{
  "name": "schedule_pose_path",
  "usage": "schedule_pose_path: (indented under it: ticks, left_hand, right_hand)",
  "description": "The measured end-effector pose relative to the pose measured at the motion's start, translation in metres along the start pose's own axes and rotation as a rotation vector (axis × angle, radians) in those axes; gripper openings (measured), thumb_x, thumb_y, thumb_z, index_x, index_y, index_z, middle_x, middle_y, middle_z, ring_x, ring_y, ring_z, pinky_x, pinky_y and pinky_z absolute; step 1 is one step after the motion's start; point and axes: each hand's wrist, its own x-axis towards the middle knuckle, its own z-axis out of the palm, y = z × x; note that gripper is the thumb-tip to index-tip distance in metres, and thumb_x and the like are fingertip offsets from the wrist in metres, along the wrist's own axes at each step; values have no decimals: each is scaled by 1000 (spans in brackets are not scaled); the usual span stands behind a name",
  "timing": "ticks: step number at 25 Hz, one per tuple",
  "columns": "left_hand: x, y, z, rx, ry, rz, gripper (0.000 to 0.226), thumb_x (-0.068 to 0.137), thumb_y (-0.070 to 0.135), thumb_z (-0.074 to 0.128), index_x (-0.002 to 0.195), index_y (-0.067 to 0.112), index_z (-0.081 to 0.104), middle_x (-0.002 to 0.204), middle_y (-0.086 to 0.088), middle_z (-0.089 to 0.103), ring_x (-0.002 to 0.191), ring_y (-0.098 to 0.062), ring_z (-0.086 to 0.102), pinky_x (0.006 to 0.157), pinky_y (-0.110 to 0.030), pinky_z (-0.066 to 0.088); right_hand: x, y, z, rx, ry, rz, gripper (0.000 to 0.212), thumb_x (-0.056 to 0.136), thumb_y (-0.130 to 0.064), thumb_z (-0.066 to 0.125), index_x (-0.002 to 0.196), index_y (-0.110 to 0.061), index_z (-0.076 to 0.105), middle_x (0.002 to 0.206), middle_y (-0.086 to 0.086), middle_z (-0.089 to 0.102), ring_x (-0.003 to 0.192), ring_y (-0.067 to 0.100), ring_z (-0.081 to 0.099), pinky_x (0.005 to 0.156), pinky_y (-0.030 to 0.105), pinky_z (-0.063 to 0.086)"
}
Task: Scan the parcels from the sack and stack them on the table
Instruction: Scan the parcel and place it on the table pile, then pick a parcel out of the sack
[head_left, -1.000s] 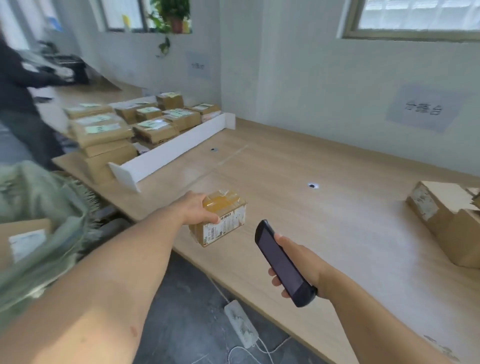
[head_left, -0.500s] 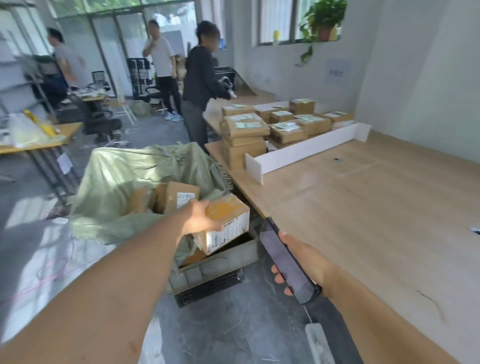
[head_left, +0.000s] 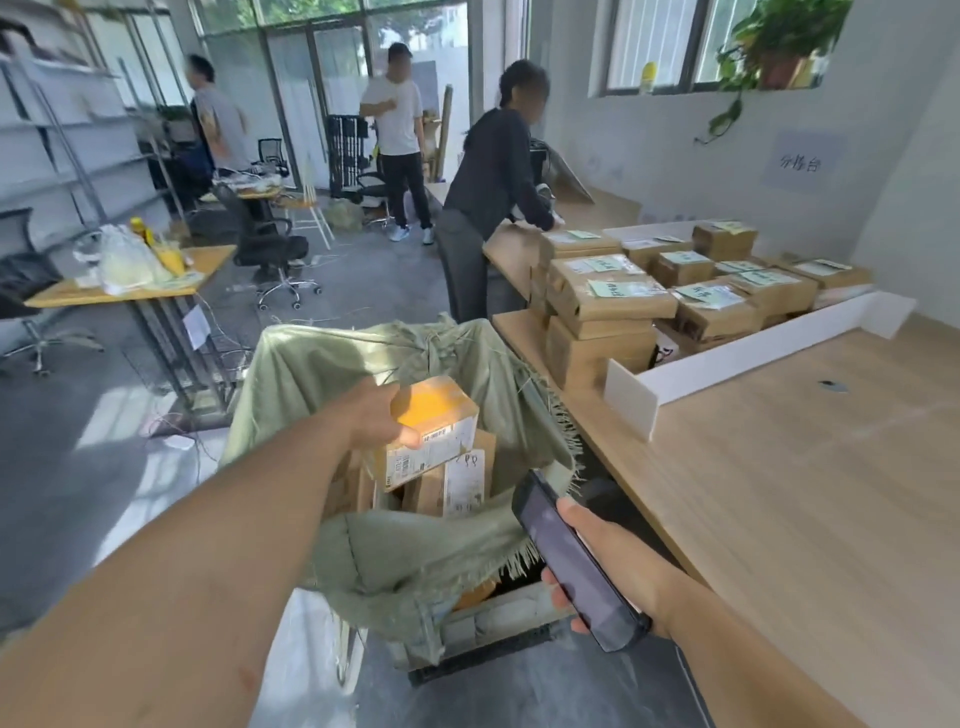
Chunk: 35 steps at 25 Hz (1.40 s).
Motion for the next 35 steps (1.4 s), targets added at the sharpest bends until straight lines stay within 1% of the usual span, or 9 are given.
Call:
schedule_pose_path:
  ticks: [3, 6, 9, 13, 17, 21, 24, 31, 35]
  left_hand:
    - [67, 3, -14, 37, 65, 53, 83, 77, 47, 74, 140, 11, 35, 141, -15, 35, 122, -34, 44, 99, -44, 42]
    - [123, 20, -17, -97, 186, 57, 87, 89, 37, 64, 154, 18, 9, 161, -11, 4, 145, -33, 16, 116, -47, 22]
    - [150, 25, 4, 23, 171, 125, 99, 84, 40, 69, 154, 20, 2, 161, -8, -7, 148, -31, 2, 118, -48, 17]
    - [153, 36, 35, -11, 114, 153, 70, 91, 34, 59, 150, 16, 26, 157, -9, 23, 144, -30, 23, 115, -43, 26]
    - [139, 67, 37, -165, 6, 235, 46, 89, 28, 62, 133, 16, 54, 133, -8, 58, 122, -26, 53, 104, -35, 40]
    - [104, 124, 48, -214, -64, 353, 44, 88, 31, 67, 129, 18, 59, 123, -5, 65, 113, -19, 60, 98, -26, 41]
    - [59, 173, 67, -182, -125, 413, 40, 87, 34, 67, 125, 21, 62, 119, -1, 65, 110, -17, 60, 96, -29, 45]
    - [-102, 293, 138, -134, -171, 580, 7, 84, 32, 67, 87, 27, 63, 91, 10, 60, 94, -12, 57, 86, -31, 47]
    - [-188, 356, 182, -66, -218, 661, 14, 82, 33, 67, 76, 24, 58, 85, 6, 61, 90, -17, 58, 81, -31, 47]
  right_hand:
    - [34, -24, -4, 62, 16, 31, 57, 91, -57, 51, 87, -1, 60, 66, 13, 57, 52, 22, 54, 46, 30, 46]
    - [58, -36, -18, 62, 76, 59, 57, 97, -56, 45, 97, -1, 59, 70, 12, 57, 54, 22, 56, 49, 30, 46]
    - [67, -37, -31, 82, 120, 57, 55, 97, -54, 46, 103, -2, 62, 76, 13, 61, 56, 21, 60, 52, 31, 48]
    - [63, -31, -40, 91, 126, 27, 68, 82, -63, 50, 106, -1, 64, 93, 21, 59, 63, 24, 56, 56, 33, 48]
    - [44, -23, -49, 88, 162, 18, 67, 88, -63, 44, 100, 0, 63, 82, 15, 64, 61, 22, 59, 57, 32, 50]
    - [3, -5, -65, 95, 246, -24, 71, 88, -69, 48, 104, -1, 62, 93, 19, 60, 71, 26, 60, 56, 31, 52]
    - [-39, 22, -82, 138, 295, -41, 67, 95, -65, 42, 105, -1, 61, 93, 20, 60, 69, 26, 58, 56, 32, 51]
    - [-189, 118, -126, 188, 428, -67, 60, 100, -59, 35, 108, -6, 62, 93, 15, 64, 74, 25, 62, 62, 36, 53]
    - [-281, 185, -148, 257, 499, -73, 63, 96, -64, 39, 109, -6, 61, 95, 16, 65, 74, 26, 62, 61, 34, 53]
